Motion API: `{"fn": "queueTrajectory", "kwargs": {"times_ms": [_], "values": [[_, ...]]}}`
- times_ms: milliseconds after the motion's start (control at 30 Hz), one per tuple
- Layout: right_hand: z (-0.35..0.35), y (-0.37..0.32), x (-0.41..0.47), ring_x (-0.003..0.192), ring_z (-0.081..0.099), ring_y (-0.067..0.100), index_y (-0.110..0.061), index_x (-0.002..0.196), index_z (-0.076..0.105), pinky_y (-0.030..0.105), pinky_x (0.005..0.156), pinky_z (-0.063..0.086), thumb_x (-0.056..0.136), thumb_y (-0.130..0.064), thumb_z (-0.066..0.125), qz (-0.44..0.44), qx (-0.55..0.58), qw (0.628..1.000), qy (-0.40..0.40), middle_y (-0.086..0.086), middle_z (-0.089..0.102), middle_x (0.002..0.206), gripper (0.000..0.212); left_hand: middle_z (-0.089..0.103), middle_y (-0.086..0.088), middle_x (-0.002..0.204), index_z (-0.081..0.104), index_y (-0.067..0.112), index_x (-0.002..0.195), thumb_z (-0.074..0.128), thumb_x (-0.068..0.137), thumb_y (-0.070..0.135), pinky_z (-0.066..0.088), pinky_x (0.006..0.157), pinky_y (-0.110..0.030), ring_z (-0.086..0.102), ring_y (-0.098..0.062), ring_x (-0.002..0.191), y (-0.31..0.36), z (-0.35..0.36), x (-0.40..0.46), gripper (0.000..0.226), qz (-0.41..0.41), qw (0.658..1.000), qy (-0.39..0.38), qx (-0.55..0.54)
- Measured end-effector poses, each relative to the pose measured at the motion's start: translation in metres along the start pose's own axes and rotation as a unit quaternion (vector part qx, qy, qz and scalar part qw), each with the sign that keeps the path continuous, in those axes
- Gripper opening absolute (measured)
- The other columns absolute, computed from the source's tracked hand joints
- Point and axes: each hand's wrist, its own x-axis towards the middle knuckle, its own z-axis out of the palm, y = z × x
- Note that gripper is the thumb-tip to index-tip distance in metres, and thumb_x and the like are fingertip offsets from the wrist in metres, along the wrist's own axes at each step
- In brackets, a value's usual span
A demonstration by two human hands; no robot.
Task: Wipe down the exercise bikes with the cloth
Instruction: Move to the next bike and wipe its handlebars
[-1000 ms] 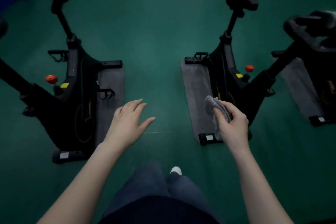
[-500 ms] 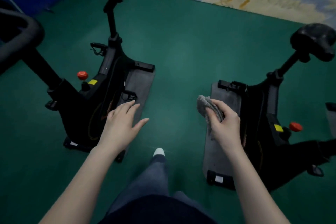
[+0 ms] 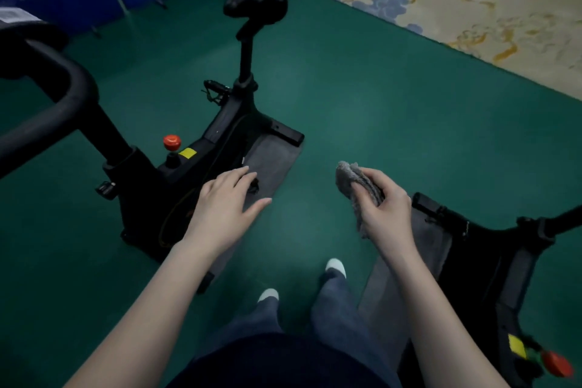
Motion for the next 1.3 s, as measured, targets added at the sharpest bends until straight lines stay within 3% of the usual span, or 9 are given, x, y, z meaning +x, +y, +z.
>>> {"fn": "queueTrajectory", "kwargs": {"times_ms": [367, 567, 833, 1067, 1300], "values": [[-0.020, 0.015, 0.167, 0.077, 0.059, 0.000, -0.019, 0.095, 0.068, 0.005, 0.068, 0.041, 0.085, -0.007, 0.064, -0.091, 0.029, 0.980, -0.176, -0.014, 0.067, 0.082, 0.016, 0.041, 0.004, 0.147, 0.042, 0.018, 0.142, 0.047, 0.092, 0.053, 0.022, 0.112, -0.036, 0.032, -0.016, 0.138, 0.070, 0.005, 0.052, 0.061, -0.214, 0.970, 0.101, -0.048], [-0.003, 0.004, 0.216, 0.081, 0.063, 0.003, -0.020, 0.095, 0.069, 0.014, 0.074, 0.046, 0.085, -0.008, 0.065, -0.157, 0.045, 0.949, -0.269, -0.012, 0.069, 0.086, 0.016, 0.036, 0.003, 0.150, 0.040, 0.019, 0.143, 0.043, 0.092, 0.055, 0.021, 0.113, -0.037, 0.029, -0.016, 0.139, 0.093, 0.004, 0.050, 0.063, -0.311, 0.941, 0.121, -0.050], [0.052, -0.022, 0.252, 0.081, 0.063, 0.006, -0.021, 0.096, 0.068, 0.023, 0.071, 0.048, 0.087, -0.010, 0.064, -0.211, 0.052, 0.906, -0.364, -0.009, 0.070, 0.090, 0.015, 0.032, 0.003, 0.152, 0.037, 0.019, 0.145, 0.044, 0.092, 0.054, 0.020, 0.113, -0.037, 0.027, -0.016, 0.140, 0.073, -0.001, 0.059, 0.063, -0.425, 0.890, 0.149, -0.065], [0.119, -0.060, 0.281, 0.084, 0.060, -0.012, -0.027, 0.093, 0.067, 0.003, 0.074, 0.040, 0.086, -0.007, 0.065, -0.271, 0.048, 0.866, -0.417, -0.020, 0.067, 0.089, 0.021, 0.034, 0.003, 0.151, 0.036, 0.019, 0.145, 0.042, 0.092, 0.055, 0.020, 0.113, -0.036, 0.028, -0.015, 0.140, 0.033, 0.001, 0.083, 0.064, -0.482, 0.855, 0.172, -0.087], [0.181, -0.098, 0.287, 0.082, 0.062, -0.002, -0.025, 0.092, 0.066, 0.009, 0.072, 0.043, 0.087, -0.008, 0.065, -0.298, 0.074, 0.820, -0.483, -0.013, 0.069, 0.088, 0.018, 0.037, 0.004, 0.150, 0.035, 0.019, 0.146, 0.037, 0.093, 0.059, 0.021, 0.114, -0.036, 0.029, -0.014, 0.139, 0.008, -0.015, 0.090, 0.066, -0.527, 0.820, 0.202, -0.091]]}}
